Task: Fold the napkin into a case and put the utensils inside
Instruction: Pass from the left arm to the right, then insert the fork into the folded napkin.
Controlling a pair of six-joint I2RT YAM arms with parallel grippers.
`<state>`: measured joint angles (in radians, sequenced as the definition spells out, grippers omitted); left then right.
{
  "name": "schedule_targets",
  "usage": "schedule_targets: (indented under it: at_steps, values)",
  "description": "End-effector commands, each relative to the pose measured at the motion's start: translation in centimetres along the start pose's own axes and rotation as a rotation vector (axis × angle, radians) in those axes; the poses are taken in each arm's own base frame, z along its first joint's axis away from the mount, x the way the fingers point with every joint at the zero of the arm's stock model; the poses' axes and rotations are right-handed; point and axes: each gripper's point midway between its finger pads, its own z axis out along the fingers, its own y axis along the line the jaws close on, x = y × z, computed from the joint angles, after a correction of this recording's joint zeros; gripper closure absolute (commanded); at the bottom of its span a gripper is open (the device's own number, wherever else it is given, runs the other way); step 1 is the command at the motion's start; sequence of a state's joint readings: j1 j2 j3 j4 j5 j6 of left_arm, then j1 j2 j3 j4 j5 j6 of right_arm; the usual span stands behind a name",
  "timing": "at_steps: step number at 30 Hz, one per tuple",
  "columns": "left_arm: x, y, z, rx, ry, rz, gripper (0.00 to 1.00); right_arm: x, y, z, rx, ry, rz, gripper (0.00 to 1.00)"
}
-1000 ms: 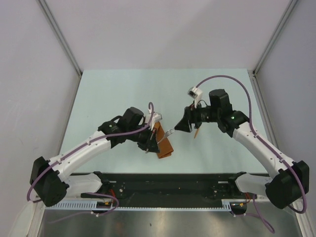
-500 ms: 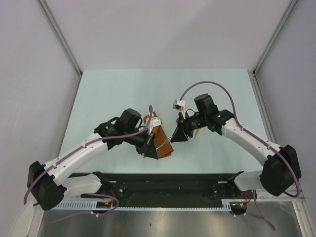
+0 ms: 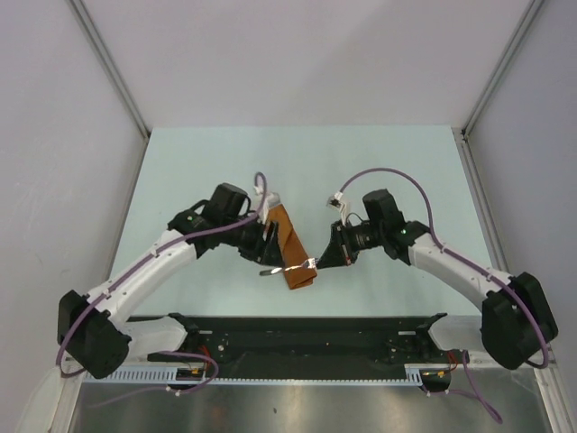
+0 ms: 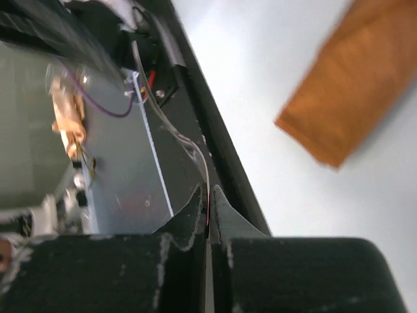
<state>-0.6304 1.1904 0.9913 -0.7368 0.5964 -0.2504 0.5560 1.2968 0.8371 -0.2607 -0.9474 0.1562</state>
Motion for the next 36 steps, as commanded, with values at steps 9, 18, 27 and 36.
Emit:
schedule_targets:
  at_steps: [9, 18, 27, 36]
  values:
    - [-13.6, 10.9, -3.1, -0.311, -0.504, -0.338, 0.65, 0.5, -4.1, -1.6, 0.379, -0.634, 0.831, 1.00]
    - [-14.9, 16.0, 2.8, -0.326, -0.399, -0.424, 0.93, 1.2, -5.8, -1.2, 0.523, -0.862, 0.953, 1.00]
    - [-15.8, 18.7, 5.0, -0.379, -0.331, -0.462, 0.96, 2.0, -7.6, 1.1, 0.543, -0.861, 0.989, 1.00]
    - [-14.9, 20.9, 6.5, -0.438, -0.263, -0.492, 0.96, 2.6, -8.2, 2.9, 0.541, -0.821, 0.991, 1.00]
